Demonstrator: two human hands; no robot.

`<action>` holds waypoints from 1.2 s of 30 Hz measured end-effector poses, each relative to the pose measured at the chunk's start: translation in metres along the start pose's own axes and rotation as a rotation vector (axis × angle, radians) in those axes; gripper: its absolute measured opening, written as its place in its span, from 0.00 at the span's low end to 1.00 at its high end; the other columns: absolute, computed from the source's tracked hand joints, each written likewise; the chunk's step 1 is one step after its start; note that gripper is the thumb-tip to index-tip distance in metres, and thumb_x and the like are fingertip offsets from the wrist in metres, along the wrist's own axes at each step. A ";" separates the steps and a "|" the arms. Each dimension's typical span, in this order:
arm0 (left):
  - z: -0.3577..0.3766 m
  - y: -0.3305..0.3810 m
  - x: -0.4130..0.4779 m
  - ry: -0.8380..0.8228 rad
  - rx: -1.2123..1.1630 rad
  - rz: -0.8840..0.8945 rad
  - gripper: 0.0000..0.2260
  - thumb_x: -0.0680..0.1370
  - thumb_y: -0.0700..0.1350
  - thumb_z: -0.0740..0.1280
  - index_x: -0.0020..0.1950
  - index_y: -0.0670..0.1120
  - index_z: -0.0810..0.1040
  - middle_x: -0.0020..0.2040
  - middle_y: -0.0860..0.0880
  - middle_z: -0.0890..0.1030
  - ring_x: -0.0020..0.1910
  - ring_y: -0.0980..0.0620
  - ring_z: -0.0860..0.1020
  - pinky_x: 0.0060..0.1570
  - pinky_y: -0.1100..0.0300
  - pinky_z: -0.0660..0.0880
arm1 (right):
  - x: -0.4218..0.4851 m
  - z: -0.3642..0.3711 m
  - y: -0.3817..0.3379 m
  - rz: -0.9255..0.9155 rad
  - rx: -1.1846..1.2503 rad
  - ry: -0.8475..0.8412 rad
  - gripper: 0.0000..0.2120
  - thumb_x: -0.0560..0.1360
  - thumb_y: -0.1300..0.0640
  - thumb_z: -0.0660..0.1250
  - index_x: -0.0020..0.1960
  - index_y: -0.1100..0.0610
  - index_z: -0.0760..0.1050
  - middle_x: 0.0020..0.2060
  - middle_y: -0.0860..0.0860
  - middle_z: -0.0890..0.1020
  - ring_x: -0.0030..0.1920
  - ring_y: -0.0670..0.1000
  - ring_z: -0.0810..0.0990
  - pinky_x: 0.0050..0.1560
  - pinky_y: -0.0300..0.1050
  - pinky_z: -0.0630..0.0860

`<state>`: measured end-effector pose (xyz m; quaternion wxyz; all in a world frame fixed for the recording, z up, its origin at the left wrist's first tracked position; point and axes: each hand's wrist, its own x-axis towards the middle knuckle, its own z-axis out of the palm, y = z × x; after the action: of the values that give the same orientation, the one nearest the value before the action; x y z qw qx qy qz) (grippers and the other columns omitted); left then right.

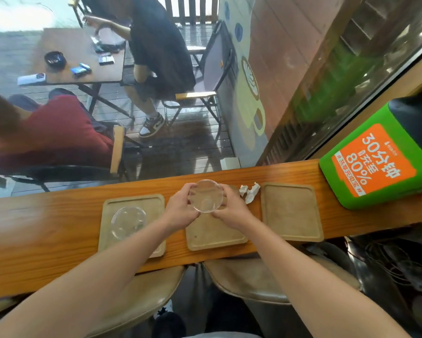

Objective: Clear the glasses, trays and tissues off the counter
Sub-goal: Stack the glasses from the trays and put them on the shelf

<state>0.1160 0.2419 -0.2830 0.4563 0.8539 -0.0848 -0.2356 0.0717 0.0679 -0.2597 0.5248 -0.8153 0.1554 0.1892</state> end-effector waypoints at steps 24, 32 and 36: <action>-0.187 -0.054 -0.124 0.179 -0.089 0.253 0.30 0.68 0.52 0.77 0.67 0.55 0.69 0.56 0.52 0.76 0.53 0.56 0.78 0.41 0.72 0.74 | -0.069 0.154 -0.155 -0.229 -0.032 0.052 0.34 0.67 0.56 0.80 0.67 0.50 0.68 0.58 0.48 0.77 0.53 0.45 0.78 0.47 0.36 0.75; -0.174 -0.077 -0.127 0.128 -0.050 0.169 0.34 0.68 0.52 0.79 0.70 0.50 0.69 0.60 0.52 0.76 0.52 0.55 0.78 0.40 0.70 0.75 | -0.063 0.172 -0.128 -0.108 -0.061 0.032 0.37 0.66 0.54 0.80 0.70 0.50 0.66 0.54 0.44 0.77 0.51 0.45 0.78 0.49 0.41 0.77; -0.163 -0.089 -0.124 0.124 0.037 0.124 0.35 0.68 0.50 0.78 0.72 0.49 0.67 0.62 0.50 0.73 0.57 0.52 0.74 0.53 0.59 0.77 | -0.057 0.180 -0.116 -0.080 -0.147 0.026 0.37 0.67 0.55 0.79 0.71 0.51 0.65 0.54 0.43 0.74 0.55 0.47 0.75 0.52 0.41 0.74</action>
<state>0.0790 0.4578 -0.2391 0.4584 0.8682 -0.1137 -0.1521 0.0478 0.2819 -0.2085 0.4687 -0.8595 0.1153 0.1681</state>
